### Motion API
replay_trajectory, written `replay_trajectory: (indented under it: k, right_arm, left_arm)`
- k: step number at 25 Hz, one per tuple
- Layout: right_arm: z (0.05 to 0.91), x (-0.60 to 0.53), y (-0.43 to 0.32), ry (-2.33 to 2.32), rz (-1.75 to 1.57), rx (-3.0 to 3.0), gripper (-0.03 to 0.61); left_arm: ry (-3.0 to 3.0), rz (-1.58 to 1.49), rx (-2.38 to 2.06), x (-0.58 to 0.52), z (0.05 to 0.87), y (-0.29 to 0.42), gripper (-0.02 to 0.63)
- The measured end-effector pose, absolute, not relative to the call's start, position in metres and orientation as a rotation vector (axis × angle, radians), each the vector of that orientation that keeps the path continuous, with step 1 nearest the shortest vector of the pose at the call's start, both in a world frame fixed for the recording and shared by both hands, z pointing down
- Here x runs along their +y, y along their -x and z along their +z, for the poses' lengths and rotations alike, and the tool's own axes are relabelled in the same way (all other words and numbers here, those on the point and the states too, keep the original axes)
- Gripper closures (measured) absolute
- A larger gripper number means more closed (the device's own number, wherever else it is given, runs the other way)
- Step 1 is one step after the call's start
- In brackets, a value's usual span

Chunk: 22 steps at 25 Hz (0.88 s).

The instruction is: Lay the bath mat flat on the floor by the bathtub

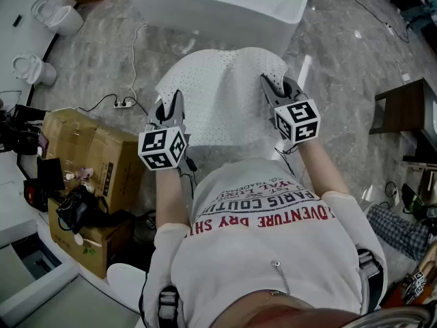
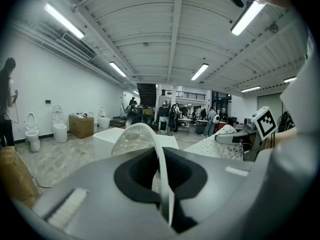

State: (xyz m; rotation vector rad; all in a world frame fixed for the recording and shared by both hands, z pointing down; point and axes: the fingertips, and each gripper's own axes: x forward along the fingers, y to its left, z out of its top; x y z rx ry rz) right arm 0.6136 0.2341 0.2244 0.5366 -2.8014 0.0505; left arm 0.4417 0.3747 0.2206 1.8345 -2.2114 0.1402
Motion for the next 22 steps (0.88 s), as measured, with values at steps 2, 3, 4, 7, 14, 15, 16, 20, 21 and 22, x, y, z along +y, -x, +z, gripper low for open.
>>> replay_trajectory:
  k: [2,3,4,7,14,15,16,20,21,22]
  right_arm:
    - [0.223,0.235,-0.613,-0.537,0.047,-2.801,0.561]
    - [0.223,0.236,-0.611,-0.537,0.046,-2.800,0.561]
    - [0.223,0.237,-0.610,-0.536,0.046,-2.798,0.561]
    - [0.223,0.241,-0.603,-0.536,0.045,-2.792,0.561]
    - [0.231,0.254,-0.576,-0.545,0.094,-2.786,0.561]
    - [0.233,0.256,-0.570,-0.544,0.106,-2.785,0.561]
    - [0.236,0.258,-0.564,-0.542,0.115,-2.782,0.561]
    - [0.247,0.264,-0.534,-0.516,0.144,-2.764,0.561]
    - [0.250,0.266,-0.525,-0.504,0.153,-2.761,0.561]
    - [0.253,0.268,-0.514,-0.488,0.163,-2.758,0.561]
  left_arm:
    - [-1.831,0.134,-2.210,0.376,0.220,-0.439,0.595]
    - [-1.829,0.131,-2.210,0.377,0.220,-0.437,0.595]
    - [-1.826,0.127,-2.211,0.378,0.220,-0.435,0.594]
    - [-1.823,0.116,-2.212,0.382,0.221,-0.427,0.594]
    - [-1.806,0.074,-2.210,0.403,0.231,-0.396,0.594]
    - [-1.801,0.066,-2.209,0.408,0.233,-0.391,0.595]
    - [-1.795,0.060,-2.208,0.412,0.236,-0.385,0.594]
    - [-1.755,0.061,-2.208,0.430,0.244,-0.358,0.594]
    - [-1.744,0.069,-2.209,0.434,0.246,-0.351,0.595]
    - [-1.729,0.077,-2.213,0.439,0.248,-0.342,0.594]
